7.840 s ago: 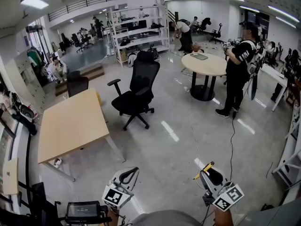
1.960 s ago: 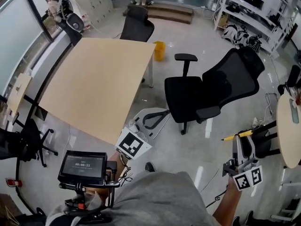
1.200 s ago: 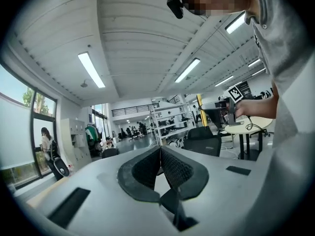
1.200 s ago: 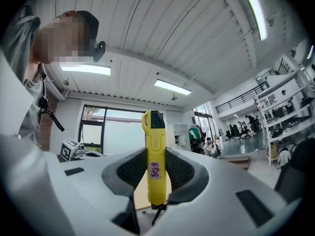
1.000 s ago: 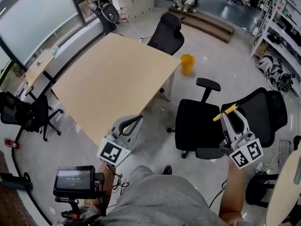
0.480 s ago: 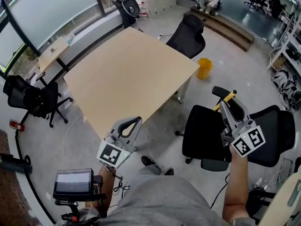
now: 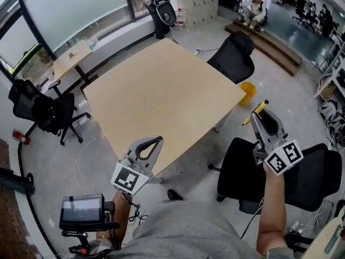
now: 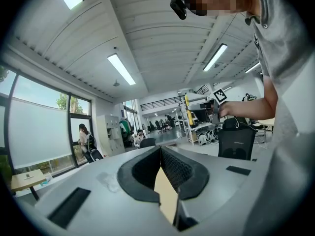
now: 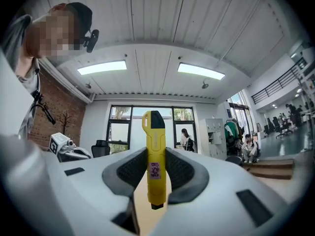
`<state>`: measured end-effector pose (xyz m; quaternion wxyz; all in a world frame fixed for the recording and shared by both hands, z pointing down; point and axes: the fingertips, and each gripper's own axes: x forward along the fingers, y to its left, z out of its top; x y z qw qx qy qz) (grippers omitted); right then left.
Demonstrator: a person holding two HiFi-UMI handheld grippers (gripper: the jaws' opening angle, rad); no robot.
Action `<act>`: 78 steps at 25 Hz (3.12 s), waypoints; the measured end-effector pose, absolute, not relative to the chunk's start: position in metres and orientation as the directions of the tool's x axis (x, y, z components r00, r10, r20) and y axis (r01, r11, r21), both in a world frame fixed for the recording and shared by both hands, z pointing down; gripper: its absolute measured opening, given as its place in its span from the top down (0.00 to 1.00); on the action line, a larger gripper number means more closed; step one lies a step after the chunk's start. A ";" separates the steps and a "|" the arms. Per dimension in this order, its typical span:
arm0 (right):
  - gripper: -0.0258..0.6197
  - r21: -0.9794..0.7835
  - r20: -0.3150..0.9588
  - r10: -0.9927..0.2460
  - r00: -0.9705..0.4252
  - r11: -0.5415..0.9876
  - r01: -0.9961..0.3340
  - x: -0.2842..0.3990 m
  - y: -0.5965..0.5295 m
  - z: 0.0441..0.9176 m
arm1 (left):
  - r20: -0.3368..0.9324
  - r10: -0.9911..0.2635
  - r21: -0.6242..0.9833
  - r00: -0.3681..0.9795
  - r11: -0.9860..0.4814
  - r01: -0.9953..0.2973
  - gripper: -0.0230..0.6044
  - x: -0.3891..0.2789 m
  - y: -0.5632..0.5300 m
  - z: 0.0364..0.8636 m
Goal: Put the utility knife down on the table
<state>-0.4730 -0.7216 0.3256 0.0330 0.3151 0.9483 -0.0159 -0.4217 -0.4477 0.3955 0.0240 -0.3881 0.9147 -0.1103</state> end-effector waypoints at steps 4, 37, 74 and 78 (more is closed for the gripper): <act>0.78 0.010 -0.069 0.616 -0.785 0.787 0.617 -0.507 -0.682 0.321 | 0.032 -0.692 -0.227 -0.721 0.698 -0.679 0.96 -0.441 -0.407 0.395; 0.78 0.054 0.134 0.812 -0.567 0.566 0.823 -0.770 -0.460 0.384 | 0.055 -0.398 -0.179 -0.916 0.898 -0.401 0.96 -0.494 -0.239 0.429; 0.78 0.060 0.464 0.826 -0.321 0.332 0.941 -1.022 -0.277 0.596 | 0.287 -0.139 -0.073 -0.948 0.983 -0.166 0.96 -0.576 -0.191 0.513; 0.78 0.079 0.501 0.812 -0.300 0.302 0.950 -1.023 -0.268 0.614 | 0.294 -0.160 -0.071 -0.942 0.980 -0.189 0.96 -0.579 -0.196 0.515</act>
